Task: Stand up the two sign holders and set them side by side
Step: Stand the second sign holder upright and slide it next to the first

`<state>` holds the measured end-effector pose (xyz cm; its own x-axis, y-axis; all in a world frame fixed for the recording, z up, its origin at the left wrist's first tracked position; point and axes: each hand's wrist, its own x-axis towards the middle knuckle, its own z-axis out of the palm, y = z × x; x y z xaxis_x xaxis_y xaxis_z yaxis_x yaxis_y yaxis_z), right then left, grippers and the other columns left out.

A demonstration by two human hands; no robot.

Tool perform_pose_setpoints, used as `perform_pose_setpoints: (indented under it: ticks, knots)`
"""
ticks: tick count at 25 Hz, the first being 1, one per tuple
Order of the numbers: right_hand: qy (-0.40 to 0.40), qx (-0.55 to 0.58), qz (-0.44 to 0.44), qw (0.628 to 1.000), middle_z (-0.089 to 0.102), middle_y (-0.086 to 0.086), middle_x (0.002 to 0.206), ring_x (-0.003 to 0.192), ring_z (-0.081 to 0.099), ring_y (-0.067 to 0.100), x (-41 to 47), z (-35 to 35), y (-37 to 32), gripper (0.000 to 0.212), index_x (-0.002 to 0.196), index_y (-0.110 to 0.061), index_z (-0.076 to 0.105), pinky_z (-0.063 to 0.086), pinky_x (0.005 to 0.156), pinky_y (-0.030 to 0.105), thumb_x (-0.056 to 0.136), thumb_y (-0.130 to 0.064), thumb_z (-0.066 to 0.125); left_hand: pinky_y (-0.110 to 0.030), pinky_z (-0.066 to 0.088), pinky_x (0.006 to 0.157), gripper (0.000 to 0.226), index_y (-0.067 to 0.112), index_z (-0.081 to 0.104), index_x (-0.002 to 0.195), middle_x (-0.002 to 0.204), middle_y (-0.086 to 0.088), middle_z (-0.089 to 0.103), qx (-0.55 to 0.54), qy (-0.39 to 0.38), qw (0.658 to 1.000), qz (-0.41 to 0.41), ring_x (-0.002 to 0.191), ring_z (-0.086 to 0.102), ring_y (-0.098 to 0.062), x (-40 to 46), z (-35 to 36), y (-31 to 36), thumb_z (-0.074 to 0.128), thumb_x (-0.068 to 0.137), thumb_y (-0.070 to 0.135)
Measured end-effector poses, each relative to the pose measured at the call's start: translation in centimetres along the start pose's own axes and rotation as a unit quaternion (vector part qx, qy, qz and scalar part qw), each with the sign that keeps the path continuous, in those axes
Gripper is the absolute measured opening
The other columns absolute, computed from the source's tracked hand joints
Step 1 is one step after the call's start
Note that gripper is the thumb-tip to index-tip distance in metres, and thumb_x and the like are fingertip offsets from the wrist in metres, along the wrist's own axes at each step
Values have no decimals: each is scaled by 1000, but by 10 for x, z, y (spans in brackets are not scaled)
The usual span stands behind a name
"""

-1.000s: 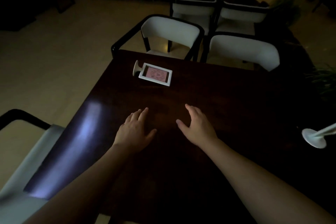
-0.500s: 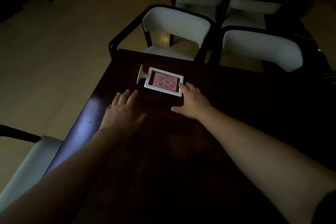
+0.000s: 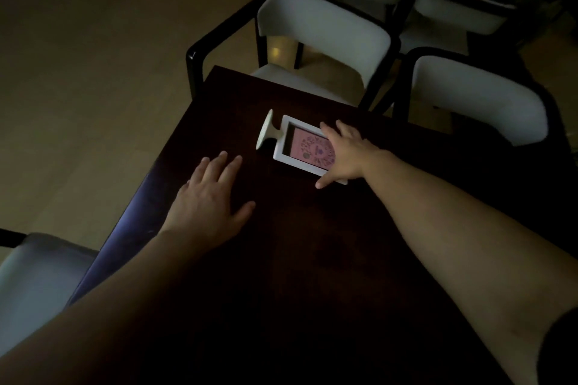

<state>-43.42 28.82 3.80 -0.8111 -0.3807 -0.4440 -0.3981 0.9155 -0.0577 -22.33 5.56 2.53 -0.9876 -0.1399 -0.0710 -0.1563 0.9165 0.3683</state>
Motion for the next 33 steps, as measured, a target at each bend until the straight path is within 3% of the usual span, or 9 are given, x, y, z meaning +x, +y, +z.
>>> perform_pose_setpoints:
  ticks: [3,6,8,12,16,21,26,33]
  knots:
    - [-36,-6,-9,999,-12,3,166,151,-7,29,19,-10,-6,154,154,-41,-11,12,114,64,42,-58,94,-55,27,115,91,33,2,156,166,0,0,-6,-16,1000,3,151,-1,-25,-7,2,-9,53,87,63]
    - [-63,10,-20,998,5,1,164,149,12,30,26,-9,-13,155,154,-40,-11,25,112,64,42,-51,96,-54,27,116,91,34,2,157,166,0,1,-10,-31,999,4,151,0,-25,-9,2,-12,53,87,63]
    - [-57,1,-24,998,13,3,160,145,19,30,26,-8,-16,155,153,-41,-11,30,109,62,41,-51,96,-53,27,116,91,34,1,156,166,0,0,-16,-42,999,-1,151,0,-25,-10,2,-13,53,88,63]
    - [-13,-69,-72,995,19,6,153,140,22,30,12,-7,-17,153,154,-38,-11,25,113,57,43,-55,93,-53,27,116,92,35,1,156,166,1,0,-31,-52,998,-7,151,1,-25,-12,3,-7,55,87,62]
    - [0,-136,-157,978,17,7,156,143,19,30,-13,-14,-22,150,155,-35,-12,14,116,61,48,-48,93,-51,27,115,96,30,2,157,166,0,4,-53,-35,998,-14,151,4,-24,-16,0,0,59,86,60]
    - [-32,-229,-239,943,7,6,162,150,1,26,-40,-19,-36,149,156,-28,-13,5,119,60,53,-34,94,-53,30,114,108,24,3,157,166,-2,7,-66,-20,997,-15,150,10,-24,-27,-4,7,62,79,69]
    - [-41,-300,-308,902,4,6,165,151,-6,23,-50,-7,-53,138,155,-31,-10,-1,120,53,61,-25,91,-51,31,115,136,30,-1,156,166,3,6,-88,-80,993,-6,149,13,-21,-46,-1,12,61,52,91]
    - [-44,-352,-361,862,3,7,166,151,-6,22,-57,18,-77,132,154,-31,-7,7,121,52,64,-11,87,-43,38,110,140,31,2,155,162,7,17,-111,-97,989,27,144,26,-14,-74,13,15,60,46,97]
